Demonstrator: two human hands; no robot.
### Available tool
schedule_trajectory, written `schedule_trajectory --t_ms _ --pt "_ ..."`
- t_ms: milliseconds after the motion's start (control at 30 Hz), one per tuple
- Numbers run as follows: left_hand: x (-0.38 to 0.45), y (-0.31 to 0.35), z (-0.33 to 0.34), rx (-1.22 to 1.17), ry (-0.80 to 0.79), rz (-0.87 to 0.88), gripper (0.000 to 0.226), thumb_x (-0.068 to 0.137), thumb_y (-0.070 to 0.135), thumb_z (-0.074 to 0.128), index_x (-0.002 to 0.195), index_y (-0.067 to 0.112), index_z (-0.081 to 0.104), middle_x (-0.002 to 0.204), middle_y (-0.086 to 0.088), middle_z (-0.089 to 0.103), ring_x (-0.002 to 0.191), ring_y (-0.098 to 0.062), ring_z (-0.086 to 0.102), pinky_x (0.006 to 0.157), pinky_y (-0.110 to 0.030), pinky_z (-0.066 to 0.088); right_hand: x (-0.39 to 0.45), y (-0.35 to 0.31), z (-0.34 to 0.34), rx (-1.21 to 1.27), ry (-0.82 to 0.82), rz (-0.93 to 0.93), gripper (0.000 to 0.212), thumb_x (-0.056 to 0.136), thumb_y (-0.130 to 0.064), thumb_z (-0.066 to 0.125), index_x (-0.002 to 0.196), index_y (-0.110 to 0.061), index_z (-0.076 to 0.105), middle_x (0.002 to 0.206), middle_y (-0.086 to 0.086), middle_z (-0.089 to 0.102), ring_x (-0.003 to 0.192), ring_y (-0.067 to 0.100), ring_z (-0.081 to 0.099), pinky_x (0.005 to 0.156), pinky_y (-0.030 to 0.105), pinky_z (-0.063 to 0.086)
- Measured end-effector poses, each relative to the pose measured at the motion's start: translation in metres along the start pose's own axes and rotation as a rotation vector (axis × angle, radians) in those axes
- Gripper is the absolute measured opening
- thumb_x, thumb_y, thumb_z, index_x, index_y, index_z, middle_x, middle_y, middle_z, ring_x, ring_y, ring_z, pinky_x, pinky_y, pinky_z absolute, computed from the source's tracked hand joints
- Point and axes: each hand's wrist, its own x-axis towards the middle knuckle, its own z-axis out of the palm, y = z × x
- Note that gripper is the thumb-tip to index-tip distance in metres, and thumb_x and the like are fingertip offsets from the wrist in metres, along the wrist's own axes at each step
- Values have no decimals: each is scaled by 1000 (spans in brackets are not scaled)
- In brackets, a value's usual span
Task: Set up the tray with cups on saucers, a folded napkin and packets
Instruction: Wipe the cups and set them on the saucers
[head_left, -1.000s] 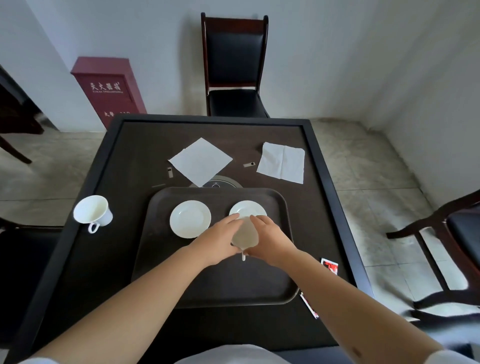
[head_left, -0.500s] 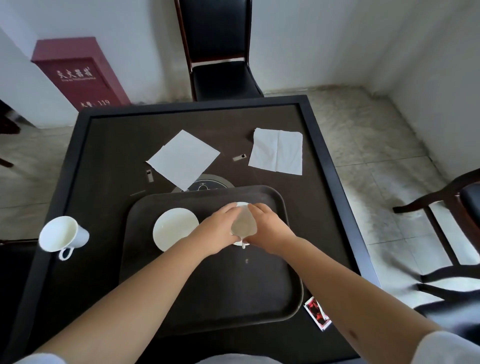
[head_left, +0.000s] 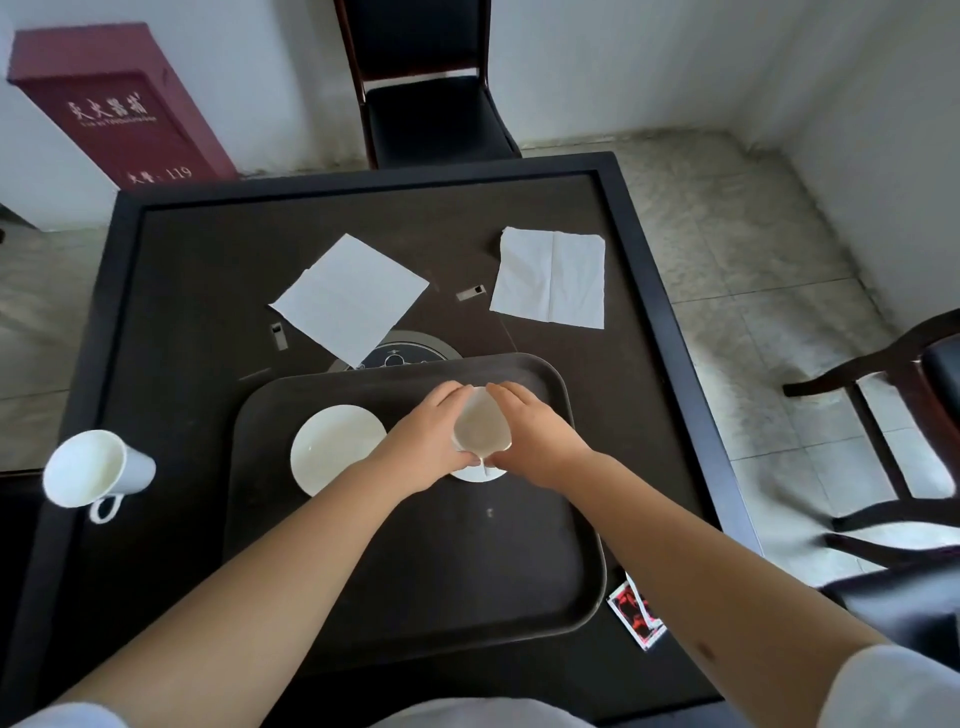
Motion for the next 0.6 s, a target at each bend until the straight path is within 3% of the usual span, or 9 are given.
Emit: schedule_trajectory --t_ms 600 --pt "-15 2 -1 56 -17 -11 91 79 34 78 150 26 22 153 11 19 128 -19 46 91 -30 45 -6 -5 5 -39 -15 5 99 76 -28 82 152 -16 20 156 0 25 132 25 43 101 32 39"
